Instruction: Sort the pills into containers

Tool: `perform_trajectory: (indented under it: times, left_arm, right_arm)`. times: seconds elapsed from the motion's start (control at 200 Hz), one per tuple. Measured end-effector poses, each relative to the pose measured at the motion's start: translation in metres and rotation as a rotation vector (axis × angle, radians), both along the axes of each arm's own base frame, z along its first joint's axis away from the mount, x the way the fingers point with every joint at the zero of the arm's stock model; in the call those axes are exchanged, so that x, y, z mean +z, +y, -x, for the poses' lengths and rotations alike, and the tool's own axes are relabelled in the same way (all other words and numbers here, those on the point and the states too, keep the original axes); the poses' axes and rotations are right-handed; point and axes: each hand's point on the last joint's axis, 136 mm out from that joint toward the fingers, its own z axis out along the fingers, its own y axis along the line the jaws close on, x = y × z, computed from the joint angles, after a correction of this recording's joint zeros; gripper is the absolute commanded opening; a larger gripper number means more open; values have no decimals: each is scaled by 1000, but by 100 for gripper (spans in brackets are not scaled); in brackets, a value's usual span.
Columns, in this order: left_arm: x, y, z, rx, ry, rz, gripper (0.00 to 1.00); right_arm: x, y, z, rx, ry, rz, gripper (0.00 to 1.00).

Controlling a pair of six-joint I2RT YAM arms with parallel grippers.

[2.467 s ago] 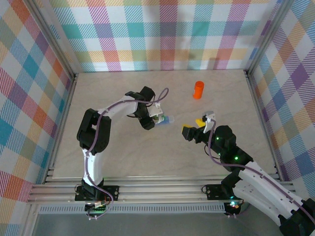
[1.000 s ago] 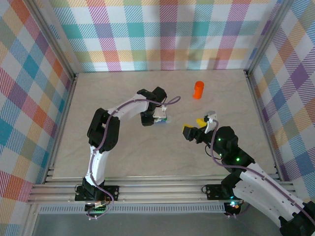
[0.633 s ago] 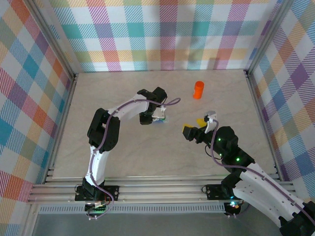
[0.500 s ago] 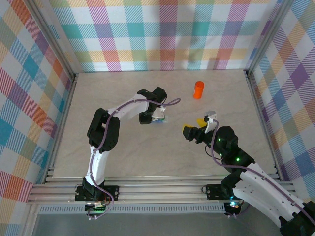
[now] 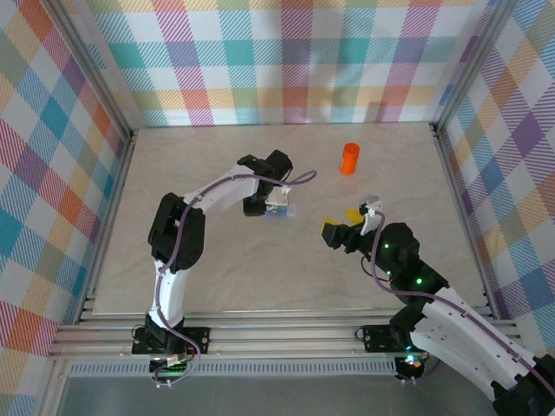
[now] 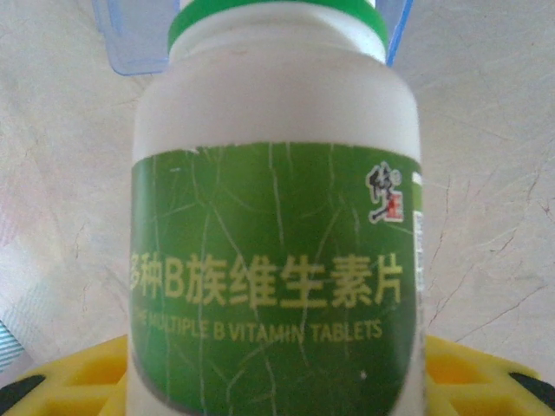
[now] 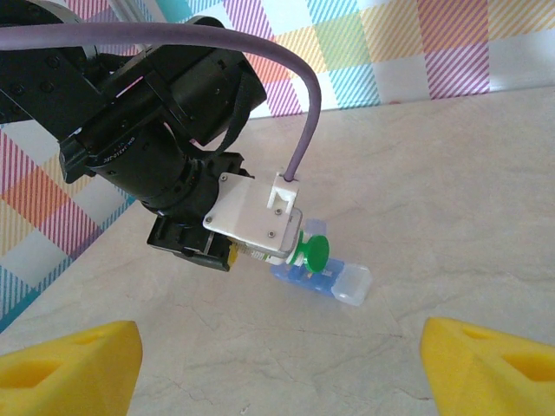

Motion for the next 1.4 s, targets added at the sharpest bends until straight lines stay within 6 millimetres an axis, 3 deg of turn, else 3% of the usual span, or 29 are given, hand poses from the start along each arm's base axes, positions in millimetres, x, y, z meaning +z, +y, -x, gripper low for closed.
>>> perform_trajectory:
  times: [0.265, 0.585, 1.05, 1.4]
  left_arm:
    - [-2, 0, 1, 0, 6, -2, 0]
    - [-22, 2, -7, 2, 6, -54, 0]
    - [-17, 3, -7, -39, -28, -91, 0]
    - [0, 11, -10, -79, -102, -146, 0]
  right_arm:
    - [0, 0, 0, 0, 0, 0, 83]
    - [-3, 1, -1, 3, 7, 5, 83]
    - [-4, 2, -1, 3, 14, 6, 83]
    - [-5, 3, 0, 10, 17, 5, 83]
